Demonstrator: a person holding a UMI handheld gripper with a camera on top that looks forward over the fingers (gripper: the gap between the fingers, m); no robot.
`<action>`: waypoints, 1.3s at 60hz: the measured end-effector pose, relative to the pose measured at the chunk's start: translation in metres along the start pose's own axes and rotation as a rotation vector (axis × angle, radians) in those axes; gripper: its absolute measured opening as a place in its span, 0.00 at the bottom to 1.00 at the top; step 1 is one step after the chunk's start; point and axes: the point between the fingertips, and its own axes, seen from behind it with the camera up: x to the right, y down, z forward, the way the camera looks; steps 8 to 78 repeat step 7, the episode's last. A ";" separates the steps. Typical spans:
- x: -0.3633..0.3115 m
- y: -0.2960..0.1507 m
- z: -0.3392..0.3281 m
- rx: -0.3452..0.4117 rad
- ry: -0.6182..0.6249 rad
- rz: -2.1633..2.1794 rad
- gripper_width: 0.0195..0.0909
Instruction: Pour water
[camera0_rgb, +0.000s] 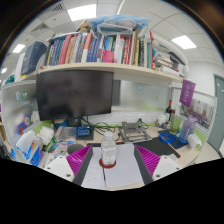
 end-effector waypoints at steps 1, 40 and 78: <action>0.001 -0.001 -0.001 0.002 0.006 0.002 0.92; 0.003 -0.006 -0.002 0.013 0.015 0.012 0.92; 0.003 -0.006 -0.002 0.013 0.015 0.012 0.92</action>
